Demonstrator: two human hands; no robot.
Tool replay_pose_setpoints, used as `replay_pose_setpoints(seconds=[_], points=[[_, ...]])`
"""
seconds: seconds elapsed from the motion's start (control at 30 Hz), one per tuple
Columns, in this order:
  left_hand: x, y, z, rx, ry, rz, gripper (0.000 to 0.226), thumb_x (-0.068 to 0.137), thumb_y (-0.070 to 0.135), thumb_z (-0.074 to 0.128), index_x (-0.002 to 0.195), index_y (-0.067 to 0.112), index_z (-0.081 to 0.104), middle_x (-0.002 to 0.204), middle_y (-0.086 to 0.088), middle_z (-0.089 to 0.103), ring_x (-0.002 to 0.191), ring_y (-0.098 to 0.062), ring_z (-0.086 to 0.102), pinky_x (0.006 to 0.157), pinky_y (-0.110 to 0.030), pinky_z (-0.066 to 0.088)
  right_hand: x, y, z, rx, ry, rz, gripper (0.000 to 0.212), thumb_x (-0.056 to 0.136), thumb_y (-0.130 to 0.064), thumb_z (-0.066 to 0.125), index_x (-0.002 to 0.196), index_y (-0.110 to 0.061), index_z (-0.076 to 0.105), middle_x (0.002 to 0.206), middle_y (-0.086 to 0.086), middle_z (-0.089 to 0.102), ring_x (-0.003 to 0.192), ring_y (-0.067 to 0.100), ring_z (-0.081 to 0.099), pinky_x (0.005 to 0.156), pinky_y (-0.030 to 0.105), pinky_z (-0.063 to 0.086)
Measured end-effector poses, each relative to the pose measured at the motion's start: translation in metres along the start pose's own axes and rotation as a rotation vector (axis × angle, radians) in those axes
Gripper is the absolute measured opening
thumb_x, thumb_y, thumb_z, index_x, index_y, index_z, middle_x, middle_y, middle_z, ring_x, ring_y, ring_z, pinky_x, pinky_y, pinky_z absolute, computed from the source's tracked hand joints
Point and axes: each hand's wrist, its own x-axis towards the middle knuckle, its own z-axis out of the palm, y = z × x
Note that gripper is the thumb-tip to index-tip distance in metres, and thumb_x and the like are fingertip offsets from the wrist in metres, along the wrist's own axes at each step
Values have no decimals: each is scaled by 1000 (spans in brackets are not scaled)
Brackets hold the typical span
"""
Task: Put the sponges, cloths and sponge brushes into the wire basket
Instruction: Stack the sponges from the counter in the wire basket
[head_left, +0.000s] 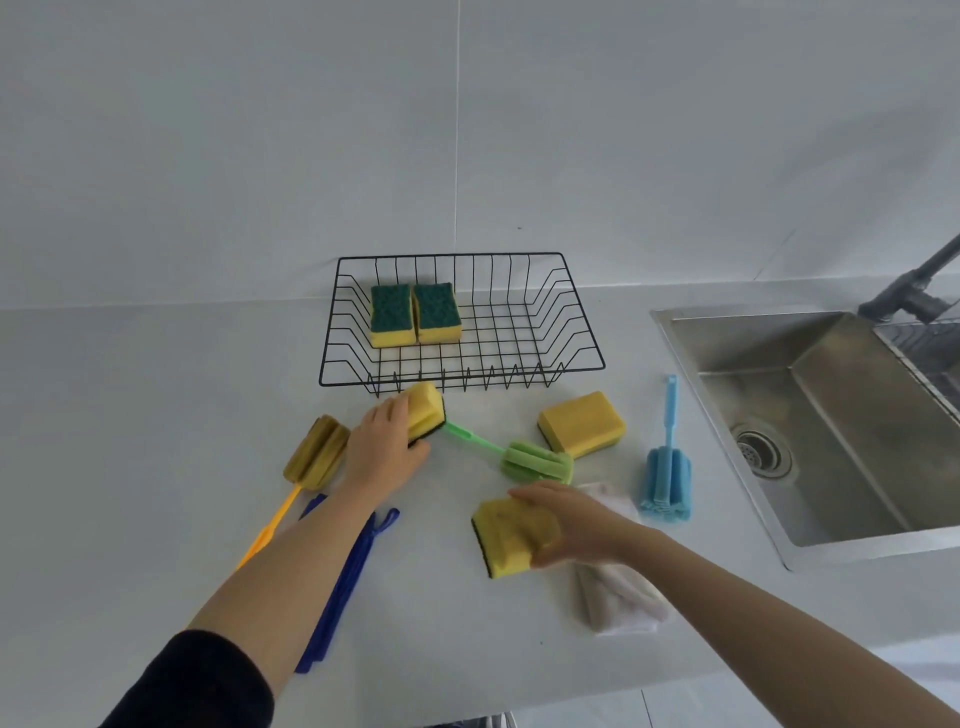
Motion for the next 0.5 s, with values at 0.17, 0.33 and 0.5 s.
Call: replay_pose_setpoints(seconds=[0.17,0.33,0.5], points=[[-5,7,-13,-395,-18,-169,49,86,24,54,130,11,37,92,-4,56,79,-20,56,60,-30,47,7,-8,-27,508,-1,61,70,77,-20,70,137,-28,35,132,-2,42,114,11,41,93,23,32],[-11,17,-30,-862,-38,-402,34,88,18,50,120,13,41,95,-8,56,88,-26,59,69,-35,52,27,-10,-51,1054,33,48,29,79,-28,61,106,-32,51,104,-3,53,94,13,52,79,28,43],[8,17,-64,-1278,-51,-531,11,91,17,43,99,21,50,102,-10,57,92,-23,57,71,-33,51,56,-16,-78,1421,127,100,31,92,-36,39,109,-14,52,98,13,59,86,28,61,62,35,56]])
